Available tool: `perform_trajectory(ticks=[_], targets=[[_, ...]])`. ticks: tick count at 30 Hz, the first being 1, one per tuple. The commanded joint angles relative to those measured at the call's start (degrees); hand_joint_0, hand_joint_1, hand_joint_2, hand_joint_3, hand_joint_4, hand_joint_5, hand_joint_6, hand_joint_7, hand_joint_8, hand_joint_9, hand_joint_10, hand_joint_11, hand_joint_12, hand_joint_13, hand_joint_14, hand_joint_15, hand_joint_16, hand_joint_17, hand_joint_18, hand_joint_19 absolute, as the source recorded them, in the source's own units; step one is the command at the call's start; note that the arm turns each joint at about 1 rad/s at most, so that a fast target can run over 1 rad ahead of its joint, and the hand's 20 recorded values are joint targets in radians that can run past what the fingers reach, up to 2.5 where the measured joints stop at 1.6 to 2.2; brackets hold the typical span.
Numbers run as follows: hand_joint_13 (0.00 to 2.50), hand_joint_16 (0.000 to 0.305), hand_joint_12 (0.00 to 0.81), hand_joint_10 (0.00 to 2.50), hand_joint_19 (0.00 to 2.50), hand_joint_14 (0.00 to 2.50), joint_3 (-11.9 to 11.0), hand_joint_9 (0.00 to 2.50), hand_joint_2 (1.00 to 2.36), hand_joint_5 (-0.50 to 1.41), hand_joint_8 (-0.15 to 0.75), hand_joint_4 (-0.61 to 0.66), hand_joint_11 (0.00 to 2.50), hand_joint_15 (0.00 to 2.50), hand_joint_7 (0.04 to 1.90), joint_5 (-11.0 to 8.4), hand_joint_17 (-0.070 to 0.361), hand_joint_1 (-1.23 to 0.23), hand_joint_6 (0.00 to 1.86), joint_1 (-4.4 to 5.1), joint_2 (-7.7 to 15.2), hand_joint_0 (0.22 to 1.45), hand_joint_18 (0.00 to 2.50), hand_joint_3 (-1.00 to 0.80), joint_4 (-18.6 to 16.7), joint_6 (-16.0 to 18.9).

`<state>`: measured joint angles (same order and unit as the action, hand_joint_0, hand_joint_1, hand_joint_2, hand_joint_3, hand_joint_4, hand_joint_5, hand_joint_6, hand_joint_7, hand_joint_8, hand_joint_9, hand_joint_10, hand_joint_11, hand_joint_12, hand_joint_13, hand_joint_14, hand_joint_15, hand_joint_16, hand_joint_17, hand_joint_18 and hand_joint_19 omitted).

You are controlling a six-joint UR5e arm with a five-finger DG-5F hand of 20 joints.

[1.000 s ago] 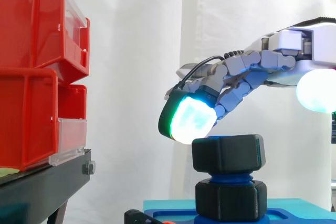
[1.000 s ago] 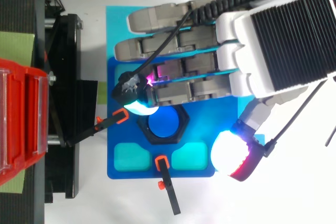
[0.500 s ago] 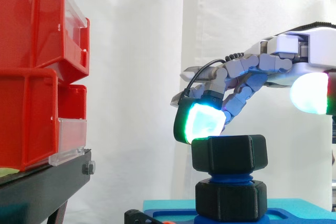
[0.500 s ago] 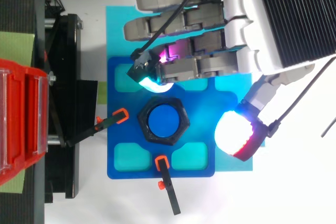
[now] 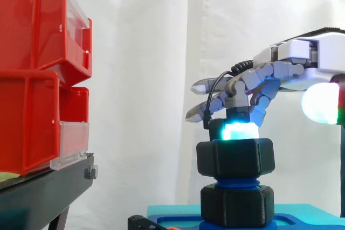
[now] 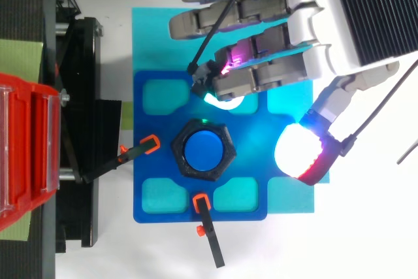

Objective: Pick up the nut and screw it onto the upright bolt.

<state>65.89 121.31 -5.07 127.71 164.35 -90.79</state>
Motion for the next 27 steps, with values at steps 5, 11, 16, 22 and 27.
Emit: perform_trajectory(ticks=[5, 11, 16, 22, 27], targets=[[0.24, 0.036, 0.291, 0.0, 0.0, 0.0, -3.4, 0.73, 1.0, -0.09, 0.213, 0.16, 0.0, 0.0, 0.76, 1.21, 0.08, -0.12, 0.5, -0.38, 0.0, 0.45, 0.0, -0.5, 2.9, -0.5], [0.05, 0.04, 0.314, 0.0, 0.0, 0.0, -5.2, 0.41, 1.0, -0.16, 0.195, 0.1, 0.0, 0.0, 0.62, 1.39, 0.091, -0.11, 0.5, -0.12, 0.1, 0.44, 0.0, -0.5, 4.5, -1.5], [0.0, 0.045, 0.327, 0.0, 0.0, 0.0, -5.2, 0.04, 1.0, -0.23, 0.14, -0.01, 0.0, 0.0, 0.53, 0.86, 0.101, -0.05, 0.5, 0.58, 0.1, 0.44, 0.0, -0.5, 4.2, -1.2], [0.0, 0.046, 0.324, 0.0, 0.0, 0.0, -5.2, 0.0, 1.0, -0.26, 0.124, -0.05, 0.0, 0.0, 0.53, -0.9, 0.105, -0.03, 0.5, 2.34, 0.1, 0.43, 0.0, -0.5, 3.2, -0.1], [0.0, 0.047, 0.326, 0.0, 0.0, 0.0, -4.7, 0.0, 1.0, -0.26, 0.127, -0.04, 0.0, 0.0, 0.54, -2.39, 0.106, -0.02, 0.5, 3.66, 0.1, 0.43, 0.0, -0.5, 3.5, 0.6]])
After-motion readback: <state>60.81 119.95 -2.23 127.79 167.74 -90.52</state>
